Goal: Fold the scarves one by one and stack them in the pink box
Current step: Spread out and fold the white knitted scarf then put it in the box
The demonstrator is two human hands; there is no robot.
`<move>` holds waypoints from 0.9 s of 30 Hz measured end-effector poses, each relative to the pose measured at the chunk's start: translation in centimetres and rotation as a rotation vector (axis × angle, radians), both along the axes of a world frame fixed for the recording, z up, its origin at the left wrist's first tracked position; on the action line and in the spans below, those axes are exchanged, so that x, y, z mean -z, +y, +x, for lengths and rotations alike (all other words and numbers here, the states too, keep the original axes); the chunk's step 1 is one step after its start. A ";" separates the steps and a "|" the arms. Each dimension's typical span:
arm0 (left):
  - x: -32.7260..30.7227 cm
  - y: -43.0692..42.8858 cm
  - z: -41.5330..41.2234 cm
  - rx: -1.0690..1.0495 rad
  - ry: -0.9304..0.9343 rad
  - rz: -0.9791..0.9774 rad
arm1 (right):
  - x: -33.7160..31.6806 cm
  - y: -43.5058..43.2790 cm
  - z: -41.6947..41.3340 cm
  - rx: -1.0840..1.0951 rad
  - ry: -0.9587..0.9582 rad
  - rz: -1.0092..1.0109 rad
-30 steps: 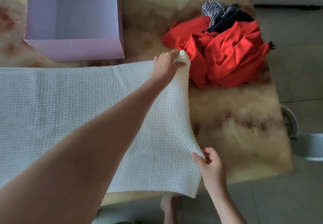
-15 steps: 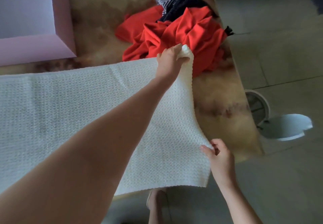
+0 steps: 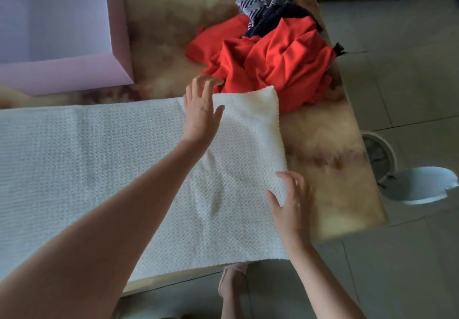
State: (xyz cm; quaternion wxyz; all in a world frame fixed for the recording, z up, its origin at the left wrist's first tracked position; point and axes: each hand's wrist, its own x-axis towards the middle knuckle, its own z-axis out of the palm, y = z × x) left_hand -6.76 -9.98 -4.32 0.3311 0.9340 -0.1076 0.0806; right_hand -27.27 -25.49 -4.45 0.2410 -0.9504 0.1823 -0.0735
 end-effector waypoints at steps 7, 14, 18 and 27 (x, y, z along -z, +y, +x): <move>2.9 11.4 -3.3 -0.124 0.198 0.121 | -0.2 6.3 8.5 -0.281 0.009 0.102; 3.7 17.1 -2.4 -0.114 0.305 0.187 | -0.4 9.6 15.8 -0.434 0.169 0.092; 3.5 20.4 -4.0 -0.109 0.313 0.180 | 0.4 12.0 16.1 -0.540 0.249 0.060; 2.4 27.9 -10.0 -0.327 0.303 0.237 | 1.5 17.0 17.1 -0.563 0.279 -0.115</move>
